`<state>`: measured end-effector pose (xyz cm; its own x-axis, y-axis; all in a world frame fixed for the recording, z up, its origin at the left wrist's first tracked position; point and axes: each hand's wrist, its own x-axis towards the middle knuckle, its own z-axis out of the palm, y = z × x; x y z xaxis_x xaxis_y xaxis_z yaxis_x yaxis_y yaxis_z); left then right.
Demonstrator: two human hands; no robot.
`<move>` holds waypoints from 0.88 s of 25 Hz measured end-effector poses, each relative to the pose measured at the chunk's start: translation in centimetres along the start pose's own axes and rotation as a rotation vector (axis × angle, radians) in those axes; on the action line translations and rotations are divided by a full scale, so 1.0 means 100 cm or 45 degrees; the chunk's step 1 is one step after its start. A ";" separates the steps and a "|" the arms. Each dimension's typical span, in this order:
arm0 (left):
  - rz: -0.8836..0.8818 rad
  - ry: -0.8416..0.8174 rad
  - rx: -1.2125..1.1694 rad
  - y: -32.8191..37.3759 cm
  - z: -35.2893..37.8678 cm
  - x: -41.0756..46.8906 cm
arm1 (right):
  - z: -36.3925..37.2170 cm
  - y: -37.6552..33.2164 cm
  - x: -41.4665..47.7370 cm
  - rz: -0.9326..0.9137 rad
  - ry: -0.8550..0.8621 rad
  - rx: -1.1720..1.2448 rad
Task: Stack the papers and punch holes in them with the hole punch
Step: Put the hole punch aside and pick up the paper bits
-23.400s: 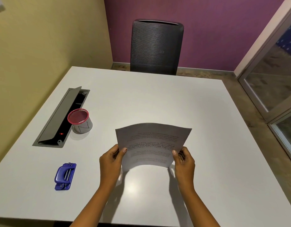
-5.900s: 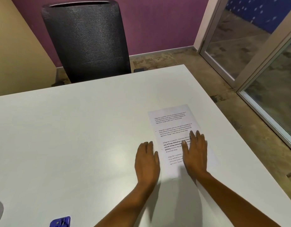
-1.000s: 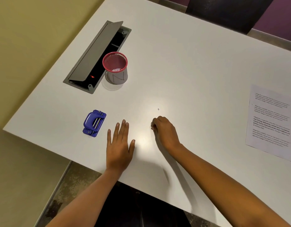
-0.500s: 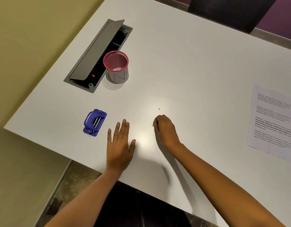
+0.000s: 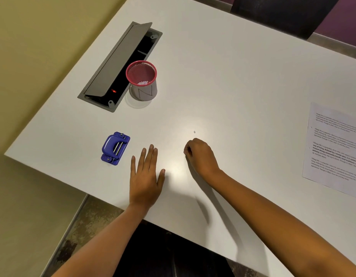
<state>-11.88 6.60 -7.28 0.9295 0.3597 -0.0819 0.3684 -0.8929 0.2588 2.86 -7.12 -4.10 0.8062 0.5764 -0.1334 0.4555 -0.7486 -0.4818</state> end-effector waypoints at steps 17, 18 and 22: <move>0.002 0.020 -0.029 0.000 0.001 0.000 | -0.034 0.021 -0.001 0.873 0.172 1.134; 0.001 0.022 -0.036 0.000 0.001 0.000 | -0.034 0.025 0.003 0.860 0.175 1.083; 0.001 0.030 -0.048 -0.001 0.001 -0.001 | -0.032 0.032 0.026 0.553 0.251 0.704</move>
<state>-12.03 6.57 -7.40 0.9289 0.3657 -0.0589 0.3661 -0.8825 0.2953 7.60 -9.10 -3.26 0.9476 0.1565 -0.2784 -0.1359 -0.5914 -0.7949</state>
